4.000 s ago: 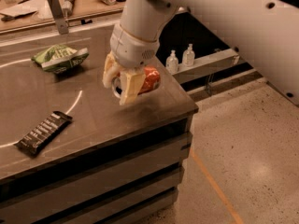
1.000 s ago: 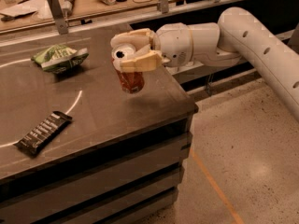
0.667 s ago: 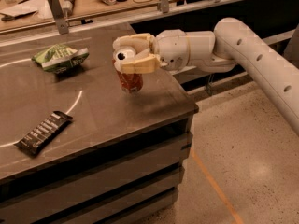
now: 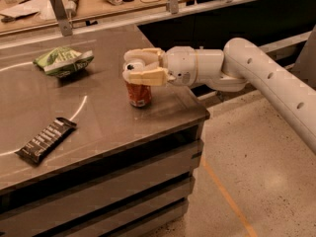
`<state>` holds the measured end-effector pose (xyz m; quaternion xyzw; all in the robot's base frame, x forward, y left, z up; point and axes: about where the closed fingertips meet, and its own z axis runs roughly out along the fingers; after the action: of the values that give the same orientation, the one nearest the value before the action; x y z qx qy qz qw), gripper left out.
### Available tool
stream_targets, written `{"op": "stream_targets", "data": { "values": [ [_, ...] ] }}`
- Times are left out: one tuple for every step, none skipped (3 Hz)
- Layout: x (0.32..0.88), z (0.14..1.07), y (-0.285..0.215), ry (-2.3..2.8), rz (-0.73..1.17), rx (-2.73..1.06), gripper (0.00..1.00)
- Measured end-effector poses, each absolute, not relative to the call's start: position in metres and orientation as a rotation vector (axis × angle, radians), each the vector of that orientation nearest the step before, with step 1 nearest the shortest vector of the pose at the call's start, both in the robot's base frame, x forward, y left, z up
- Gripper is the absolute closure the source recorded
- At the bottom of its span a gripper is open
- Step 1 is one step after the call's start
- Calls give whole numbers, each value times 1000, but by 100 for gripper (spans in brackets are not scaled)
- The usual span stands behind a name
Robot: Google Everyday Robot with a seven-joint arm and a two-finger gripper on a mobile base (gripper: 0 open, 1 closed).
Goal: Place coke can upright
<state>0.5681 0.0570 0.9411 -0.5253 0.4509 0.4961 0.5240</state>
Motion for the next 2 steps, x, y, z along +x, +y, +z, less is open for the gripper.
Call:
{"op": "stream_targets", "data": {
  "values": [
    [571, 930, 57, 1128, 1218, -1198, 12],
    [572, 931, 57, 1168, 1212, -1200, 0]
  ]
}}
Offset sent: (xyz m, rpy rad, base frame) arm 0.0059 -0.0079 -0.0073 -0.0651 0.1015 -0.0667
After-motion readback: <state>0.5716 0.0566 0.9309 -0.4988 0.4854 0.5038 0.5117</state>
